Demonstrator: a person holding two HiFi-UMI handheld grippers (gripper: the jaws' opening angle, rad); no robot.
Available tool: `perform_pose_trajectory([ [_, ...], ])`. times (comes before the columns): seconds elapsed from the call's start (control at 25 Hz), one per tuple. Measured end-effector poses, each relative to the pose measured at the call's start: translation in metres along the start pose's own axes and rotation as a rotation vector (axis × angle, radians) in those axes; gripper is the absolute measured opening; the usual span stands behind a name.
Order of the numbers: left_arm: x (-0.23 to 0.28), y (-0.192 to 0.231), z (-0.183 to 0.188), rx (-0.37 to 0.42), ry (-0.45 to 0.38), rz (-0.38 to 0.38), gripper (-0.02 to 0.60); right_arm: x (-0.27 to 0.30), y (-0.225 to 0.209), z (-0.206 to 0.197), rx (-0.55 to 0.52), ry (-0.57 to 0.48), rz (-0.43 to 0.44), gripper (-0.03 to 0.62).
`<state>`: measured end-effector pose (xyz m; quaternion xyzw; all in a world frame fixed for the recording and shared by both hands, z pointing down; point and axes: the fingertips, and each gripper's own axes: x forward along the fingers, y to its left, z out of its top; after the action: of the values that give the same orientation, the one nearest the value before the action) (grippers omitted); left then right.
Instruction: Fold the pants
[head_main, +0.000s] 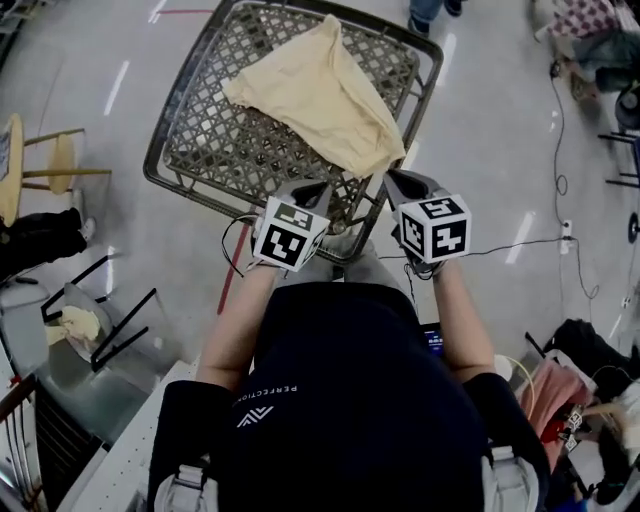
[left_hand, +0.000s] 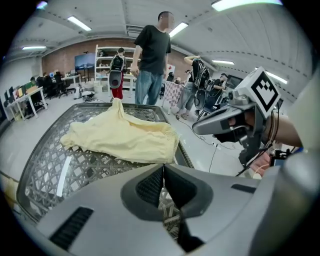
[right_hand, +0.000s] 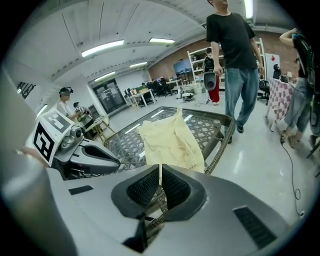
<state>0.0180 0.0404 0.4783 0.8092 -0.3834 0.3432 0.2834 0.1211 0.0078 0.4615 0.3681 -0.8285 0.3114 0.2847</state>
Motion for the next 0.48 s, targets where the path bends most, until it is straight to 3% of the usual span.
perform_pose_trajectory([
  [0.48,-0.019,0.014,-0.024,-0.011,-0.032,-0.063,0.011,0.017,0.05,0.001,-0.034,0.032,0.005,0.043],
])
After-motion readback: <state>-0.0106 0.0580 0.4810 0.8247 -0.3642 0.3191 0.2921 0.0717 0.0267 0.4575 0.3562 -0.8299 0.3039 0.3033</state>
